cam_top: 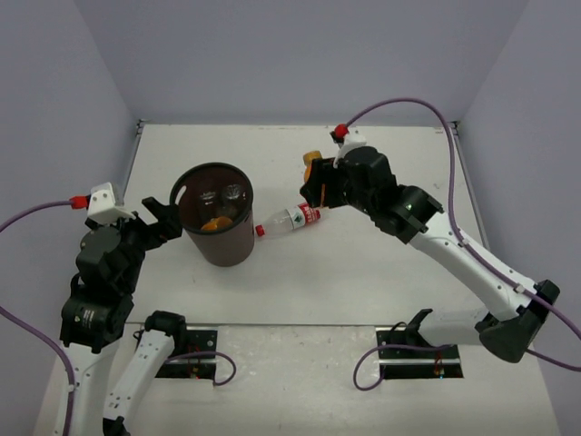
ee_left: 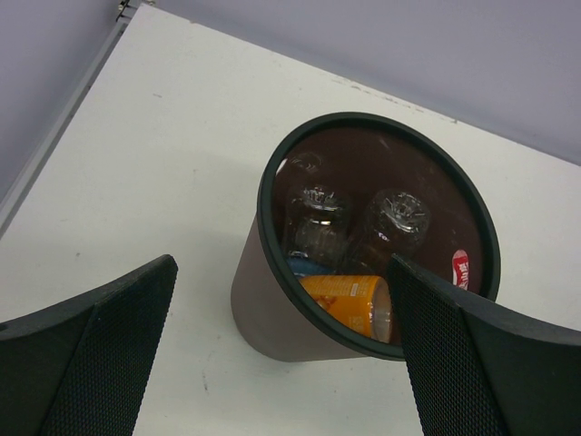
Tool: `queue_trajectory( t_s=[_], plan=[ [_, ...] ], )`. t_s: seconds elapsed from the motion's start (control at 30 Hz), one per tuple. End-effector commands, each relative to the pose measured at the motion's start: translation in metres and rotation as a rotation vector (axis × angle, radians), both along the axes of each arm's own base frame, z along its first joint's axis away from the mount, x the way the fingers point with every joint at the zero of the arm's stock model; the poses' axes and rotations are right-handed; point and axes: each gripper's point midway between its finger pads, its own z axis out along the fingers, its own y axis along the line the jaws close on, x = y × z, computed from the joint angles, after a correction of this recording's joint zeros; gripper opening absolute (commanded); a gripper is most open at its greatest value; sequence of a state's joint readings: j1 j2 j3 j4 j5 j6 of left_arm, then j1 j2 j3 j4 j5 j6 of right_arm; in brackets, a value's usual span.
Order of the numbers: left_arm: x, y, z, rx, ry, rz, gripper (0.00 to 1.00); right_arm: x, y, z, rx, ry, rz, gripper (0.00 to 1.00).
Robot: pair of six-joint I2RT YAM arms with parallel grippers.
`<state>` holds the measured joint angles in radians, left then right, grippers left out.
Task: Put the plastic bottles in the bin
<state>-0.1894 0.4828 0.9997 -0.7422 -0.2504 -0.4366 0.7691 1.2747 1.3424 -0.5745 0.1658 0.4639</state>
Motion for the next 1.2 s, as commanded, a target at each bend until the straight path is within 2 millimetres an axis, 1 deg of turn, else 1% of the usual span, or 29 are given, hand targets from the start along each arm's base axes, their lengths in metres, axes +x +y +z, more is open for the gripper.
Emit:
queue_trajectory(
  t_s=[0.0,0.07,0.13,0.2,0.23,0.27,0.3,0.4,0.5,0.67,0.7,0.8,0.83,0.9,0.97,1.0,1.07,1.13,1.17],
  plan=[
    [-0.003,0.005,0.012,-0.021,-0.043,0.031,1.00,-0.010,0.065,0.103,0.106,-0.225,0.229,0.49],
    [-0.004,0.006,0.012,-0.021,-0.043,0.033,1.00,-0.019,0.098,0.115,0.112,-0.248,0.315,0.49],
    [-0.005,0.006,0.014,-0.021,-0.046,0.036,1.00,-0.016,0.135,0.123,0.124,-0.254,0.379,0.49],
    [-0.005,0.007,0.014,-0.018,-0.042,0.037,1.00,-0.007,0.166,0.128,0.138,-0.246,0.404,0.49],
    [-0.006,0.007,0.014,-0.018,-0.042,0.037,1.00,-0.007,0.177,0.139,0.159,-0.258,0.414,0.49],
    [-0.007,0.007,0.015,-0.018,-0.042,0.036,1.00,-0.005,0.190,0.139,0.162,-0.253,0.423,0.49],
    [-0.007,0.007,0.015,-0.018,-0.041,0.035,1.00,0.001,0.205,0.119,0.134,-0.218,0.430,0.49],
    [-0.009,0.008,0.017,-0.017,-0.045,0.038,1.00,0.002,0.231,0.118,0.153,-0.233,0.458,0.49],
    [-0.009,0.007,0.017,-0.018,-0.047,0.035,1.00,0.007,0.251,0.101,0.154,-0.239,0.474,0.52],
    [-0.007,0.006,0.014,-0.018,-0.042,0.032,1.00,0.011,0.258,0.062,0.086,-0.192,0.486,0.64],
    [-0.007,0.006,0.013,-0.018,-0.040,0.031,1.00,0.011,0.258,0.058,0.076,-0.184,0.488,0.67],
    [-0.005,0.005,0.013,-0.017,-0.036,0.029,1.00,0.005,0.259,0.050,0.062,-0.163,0.524,0.82],
    [-0.005,0.005,0.012,-0.017,-0.034,0.029,1.00,0.003,0.257,0.051,0.062,-0.163,0.532,0.87],
    [-0.004,0.005,0.012,-0.016,-0.032,0.027,1.00,-0.002,0.256,0.056,0.064,-0.180,0.567,0.93],
    [-0.004,0.005,0.012,-0.015,-0.033,0.029,1.00,-0.007,0.253,0.066,0.068,-0.206,0.598,0.99],
    [-0.004,0.005,0.012,-0.015,-0.032,0.029,1.00,-0.009,0.253,0.067,0.064,-0.210,0.615,0.99],
    [-0.004,0.008,0.011,-0.012,-0.032,0.042,1.00,-0.018,0.245,0.087,0.073,-0.260,0.667,0.99],
    [-0.004,0.008,0.012,-0.011,-0.031,0.047,1.00,-0.021,0.235,0.102,0.074,-0.305,0.693,0.99],
    [-0.004,0.009,0.012,-0.010,-0.030,0.048,1.00,-0.023,0.228,0.106,0.068,-0.325,0.705,0.99]
  ],
)
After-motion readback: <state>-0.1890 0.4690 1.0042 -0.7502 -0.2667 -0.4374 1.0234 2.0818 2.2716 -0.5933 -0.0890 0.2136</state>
